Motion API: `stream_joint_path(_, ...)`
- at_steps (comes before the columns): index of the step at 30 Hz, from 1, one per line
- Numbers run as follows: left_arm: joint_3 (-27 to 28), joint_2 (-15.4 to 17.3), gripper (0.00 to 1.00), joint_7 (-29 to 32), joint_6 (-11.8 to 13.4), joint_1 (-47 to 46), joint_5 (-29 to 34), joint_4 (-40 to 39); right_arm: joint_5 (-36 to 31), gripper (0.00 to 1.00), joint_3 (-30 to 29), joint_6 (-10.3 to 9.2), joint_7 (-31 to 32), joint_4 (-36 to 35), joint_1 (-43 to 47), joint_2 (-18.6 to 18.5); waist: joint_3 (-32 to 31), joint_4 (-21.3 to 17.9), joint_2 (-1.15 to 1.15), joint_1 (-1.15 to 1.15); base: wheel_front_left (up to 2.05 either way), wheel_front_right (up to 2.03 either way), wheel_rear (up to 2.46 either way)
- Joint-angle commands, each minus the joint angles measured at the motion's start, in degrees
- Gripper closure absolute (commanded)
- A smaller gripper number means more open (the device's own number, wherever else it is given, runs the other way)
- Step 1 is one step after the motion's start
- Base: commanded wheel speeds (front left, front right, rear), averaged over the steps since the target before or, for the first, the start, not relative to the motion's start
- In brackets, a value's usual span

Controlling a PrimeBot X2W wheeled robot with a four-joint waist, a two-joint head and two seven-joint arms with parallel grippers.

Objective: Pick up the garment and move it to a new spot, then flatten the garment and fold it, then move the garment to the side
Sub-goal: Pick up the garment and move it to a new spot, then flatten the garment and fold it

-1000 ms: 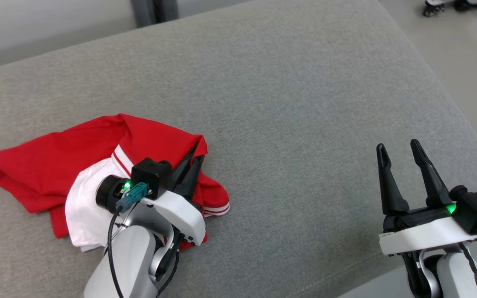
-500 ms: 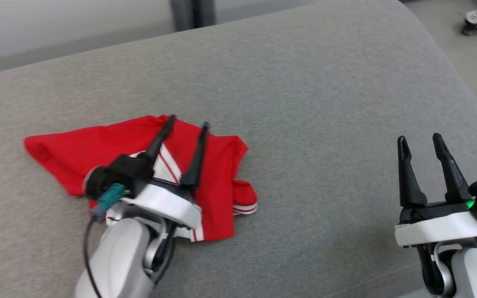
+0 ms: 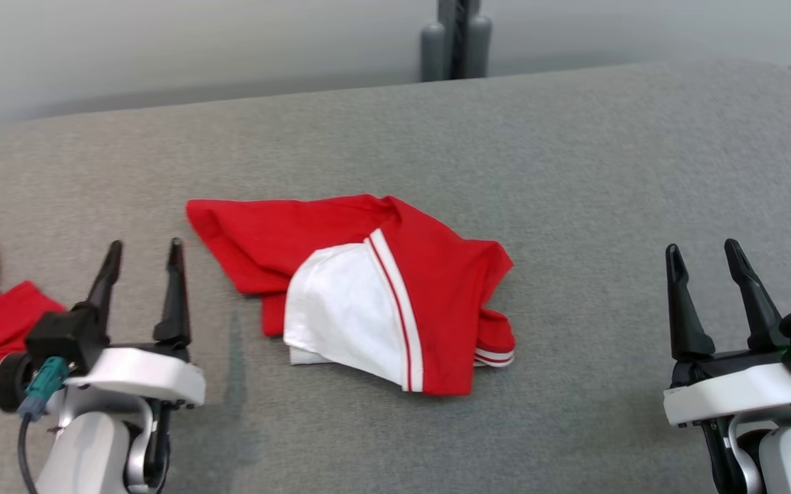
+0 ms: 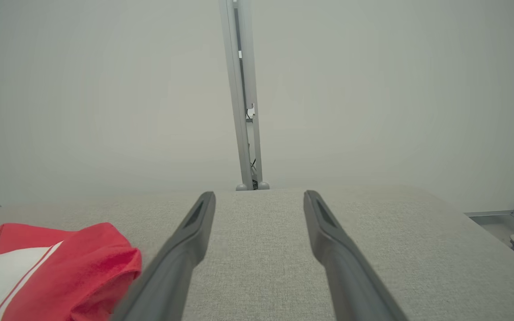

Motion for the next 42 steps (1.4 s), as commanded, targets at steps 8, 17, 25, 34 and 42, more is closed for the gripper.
stream_joint_path(8,0.9,1.7,0.00,0.4,1.2,5.1,-0.3,-3.9,-0.4,0.00,0.7,-0.02,1.0,-0.4,2.3,-0.6,-3.7,3.8,0.00,0.00,0.00,0.00,0.00)
stream_joint_path(17,-0.9,2.2,0.00,3.3,2.2,10.3,0.1,-8.0,-0.3,0.00,0.4,-0.02,2.1,-1.1,6.1,-0.7,-7.3,3.7,0.00,0.00,0.00,0.00,0.00)
stream_joint_path(25,-1.1,2.8,0.00,4.7,2.7,12.9,-0.6,-10.2,-0.5,0.00,-0.3,-0.02,3.0,-3.1,8.9,-0.4,-8.7,3.2,0.00,0.00,0.00,0.00,0.00)
stream_joint_path(34,-0.8,3.2,0.00,5.5,3.2,13.0,-1.4,-11.4,-0.8,0.00,-0.8,-0.02,3.8,-4.8,9.4,0.1,-8.2,3.2,0.00,0.00,0.00,0.00,0.00)
stream_joint_path(42,-1.2,3.0,0.00,5.4,3.3,12.3,-1.9,-11.2,-0.8,0.00,-0.8,-0.02,3.6,-5.0,9.0,0.4,-7.7,3.6,0.00,0.00,0.00,0.00,0.00)
